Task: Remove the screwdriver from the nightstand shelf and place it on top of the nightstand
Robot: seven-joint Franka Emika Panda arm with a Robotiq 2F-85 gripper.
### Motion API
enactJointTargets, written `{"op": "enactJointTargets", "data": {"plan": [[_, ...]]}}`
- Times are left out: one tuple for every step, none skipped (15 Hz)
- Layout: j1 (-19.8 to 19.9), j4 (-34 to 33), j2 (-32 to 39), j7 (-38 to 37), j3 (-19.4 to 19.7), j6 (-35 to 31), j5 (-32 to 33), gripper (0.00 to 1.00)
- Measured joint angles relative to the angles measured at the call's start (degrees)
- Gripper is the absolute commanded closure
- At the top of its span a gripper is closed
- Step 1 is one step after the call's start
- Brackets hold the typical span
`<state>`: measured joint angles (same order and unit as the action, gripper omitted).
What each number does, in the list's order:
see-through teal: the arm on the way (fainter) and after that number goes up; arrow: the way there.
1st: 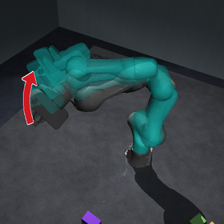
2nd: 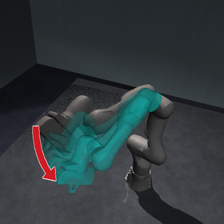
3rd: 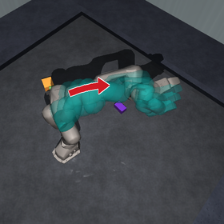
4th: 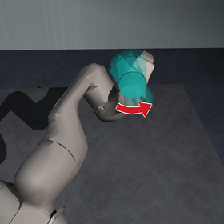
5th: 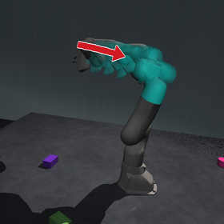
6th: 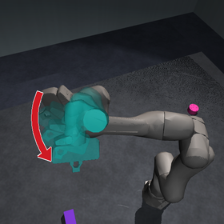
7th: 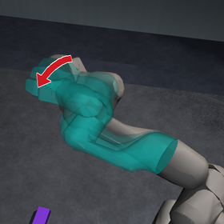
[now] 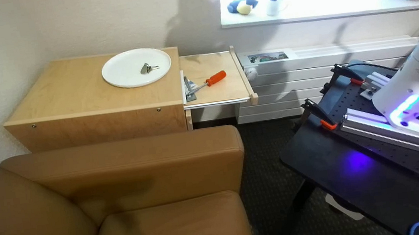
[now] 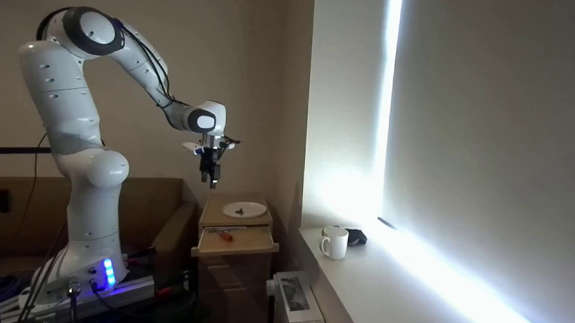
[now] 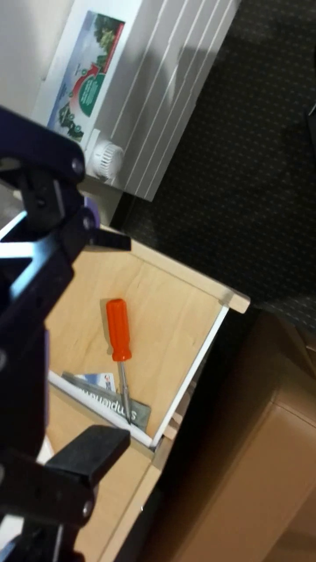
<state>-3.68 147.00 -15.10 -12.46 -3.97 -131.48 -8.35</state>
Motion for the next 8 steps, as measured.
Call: {"op": "enactJointTargets", "data": {"plan": [[0.59,0.96,2.15,-2.07,0.22,-2.48,-0.42,0.0],[0.63,1.61,3.96,-4.37,0.18,-3.85,-1.49,0.0],[0.53,1.89,5.21,-6.07,-0.06,-4.33,-2.18,0.0],[0.43,1.93,5.77,-7.07,-0.33,-4.47,-2.47,0.0],[0.29,1.93,5.84,-7.7,-0.42,-4.5,-2.57,0.0],[0.26,1.91,5.8,-7.77,-0.42,-4.49,-2.51,0.0],[0.26,1.88,5.88,-8.47,-0.42,-4.48,-2.1,0.0],[0.28,1.65,6.38,-12.02,-0.58,-4.6,-1.97,0.0]]}}
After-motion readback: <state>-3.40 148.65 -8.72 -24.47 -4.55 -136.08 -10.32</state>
